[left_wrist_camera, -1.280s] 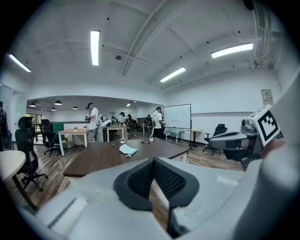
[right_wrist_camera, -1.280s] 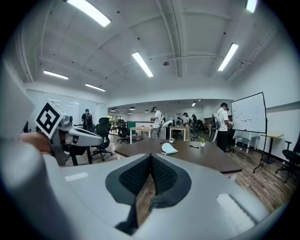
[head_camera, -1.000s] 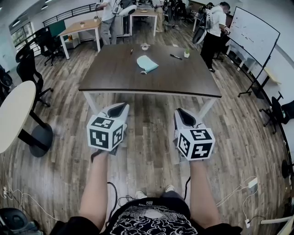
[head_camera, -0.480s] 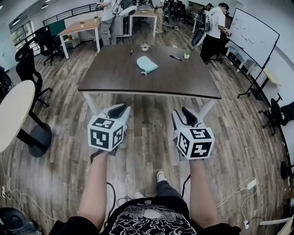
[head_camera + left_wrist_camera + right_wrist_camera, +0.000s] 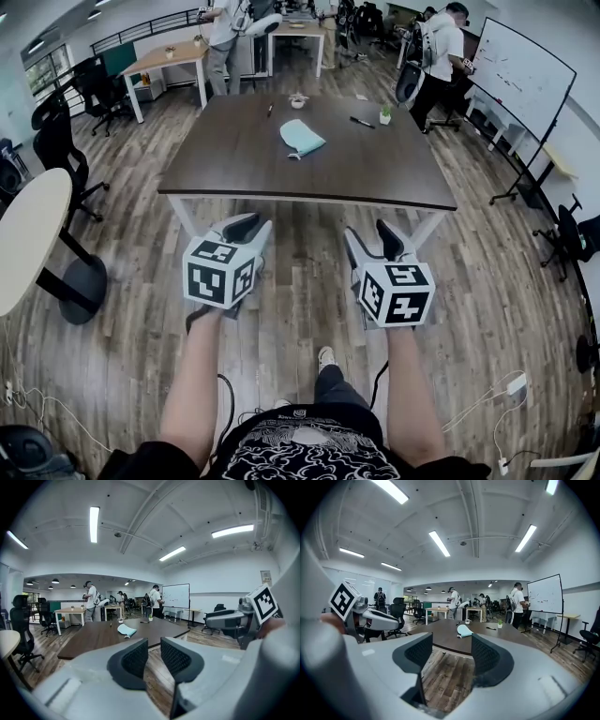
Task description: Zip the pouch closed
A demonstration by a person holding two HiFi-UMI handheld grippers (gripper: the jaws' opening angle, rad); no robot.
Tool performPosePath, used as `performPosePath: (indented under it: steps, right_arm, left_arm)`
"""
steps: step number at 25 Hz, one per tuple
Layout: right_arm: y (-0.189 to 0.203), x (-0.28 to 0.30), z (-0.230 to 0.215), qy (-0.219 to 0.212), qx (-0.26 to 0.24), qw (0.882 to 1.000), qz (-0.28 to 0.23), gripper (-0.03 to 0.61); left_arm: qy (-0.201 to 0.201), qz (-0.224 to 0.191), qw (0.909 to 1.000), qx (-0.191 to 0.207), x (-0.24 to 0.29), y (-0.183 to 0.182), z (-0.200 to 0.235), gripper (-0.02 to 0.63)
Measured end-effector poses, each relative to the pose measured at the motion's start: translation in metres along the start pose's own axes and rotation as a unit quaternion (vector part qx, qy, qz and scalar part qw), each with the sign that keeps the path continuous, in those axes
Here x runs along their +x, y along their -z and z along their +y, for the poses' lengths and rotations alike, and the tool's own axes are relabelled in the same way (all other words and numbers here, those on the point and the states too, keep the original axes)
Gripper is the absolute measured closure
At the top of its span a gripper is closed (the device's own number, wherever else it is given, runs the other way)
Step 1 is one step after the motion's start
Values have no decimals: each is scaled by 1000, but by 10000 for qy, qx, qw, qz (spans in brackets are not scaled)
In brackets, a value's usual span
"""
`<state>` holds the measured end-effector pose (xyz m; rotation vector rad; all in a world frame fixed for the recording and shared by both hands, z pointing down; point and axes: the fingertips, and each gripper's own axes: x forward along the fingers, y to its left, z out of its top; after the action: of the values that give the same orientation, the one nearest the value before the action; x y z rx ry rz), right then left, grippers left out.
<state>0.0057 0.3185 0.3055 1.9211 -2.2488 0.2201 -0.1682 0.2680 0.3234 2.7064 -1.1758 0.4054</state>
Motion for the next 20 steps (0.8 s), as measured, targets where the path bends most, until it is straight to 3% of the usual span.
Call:
performPosePath:
  steps: [8, 20]
  right_arm:
    - [-12, 44, -33, 119, -325, 9993, -128, 274]
    - [-16, 116, -83, -209, -149, 9996, 102, 182]
  left_arm:
    - [-155, 34, 9999, -68, 45, -15, 20, 457]
    - [-698, 30, 9969, -364, 111, -34, 52, 233]
